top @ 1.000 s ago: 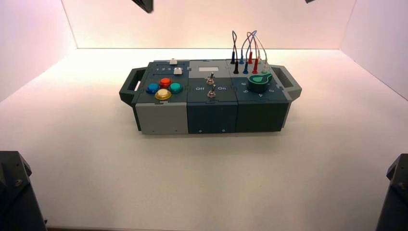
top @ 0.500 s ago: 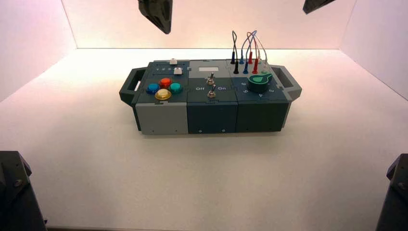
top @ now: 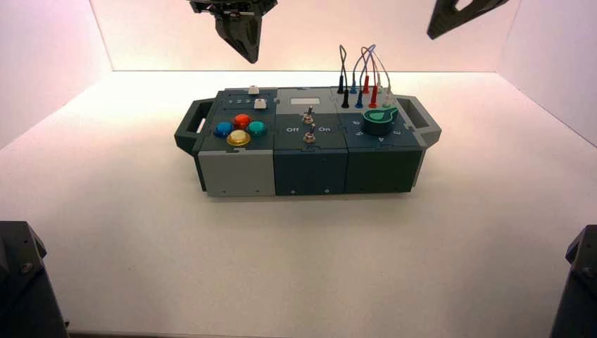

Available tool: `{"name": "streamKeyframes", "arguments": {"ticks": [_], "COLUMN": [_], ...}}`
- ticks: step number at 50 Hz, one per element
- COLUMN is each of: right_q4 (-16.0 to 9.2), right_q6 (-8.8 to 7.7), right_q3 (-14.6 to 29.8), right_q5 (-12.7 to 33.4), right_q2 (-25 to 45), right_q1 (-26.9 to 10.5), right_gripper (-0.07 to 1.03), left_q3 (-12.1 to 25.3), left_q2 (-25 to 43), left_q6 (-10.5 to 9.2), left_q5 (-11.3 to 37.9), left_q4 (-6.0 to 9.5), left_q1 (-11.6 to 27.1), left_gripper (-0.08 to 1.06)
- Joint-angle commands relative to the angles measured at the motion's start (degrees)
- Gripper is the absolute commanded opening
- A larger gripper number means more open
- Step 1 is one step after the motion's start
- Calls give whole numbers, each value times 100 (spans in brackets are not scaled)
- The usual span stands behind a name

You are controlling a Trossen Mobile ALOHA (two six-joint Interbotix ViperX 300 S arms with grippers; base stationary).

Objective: Move the top slider to position 3.

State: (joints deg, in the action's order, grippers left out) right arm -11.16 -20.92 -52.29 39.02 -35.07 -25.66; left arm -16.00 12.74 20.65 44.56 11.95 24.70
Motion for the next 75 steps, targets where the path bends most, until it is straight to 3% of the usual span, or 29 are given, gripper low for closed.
{"name": "streamKeyframes", "arguments": {"ticks": [1,16,75], "right_q4": [-26,-18,0], "right_q6": [-35,-44,-44], "right_q3": [-62,-141,-246], "right_q5": [-343,-536,-677], "right_q2": [-35,88,132], "right_q1": [-105,-114,-105], "right_gripper": [-2,-2,-2], "left_q3": [158,264,387], "left_q2": [-35,202,694], "left_q6": [35,26,26], "left_q5": [-35,-35,-132], "left_q4": [9,97,26], "left_q1": [18,44,123], "left_gripper": [-3,-3,-3]}}
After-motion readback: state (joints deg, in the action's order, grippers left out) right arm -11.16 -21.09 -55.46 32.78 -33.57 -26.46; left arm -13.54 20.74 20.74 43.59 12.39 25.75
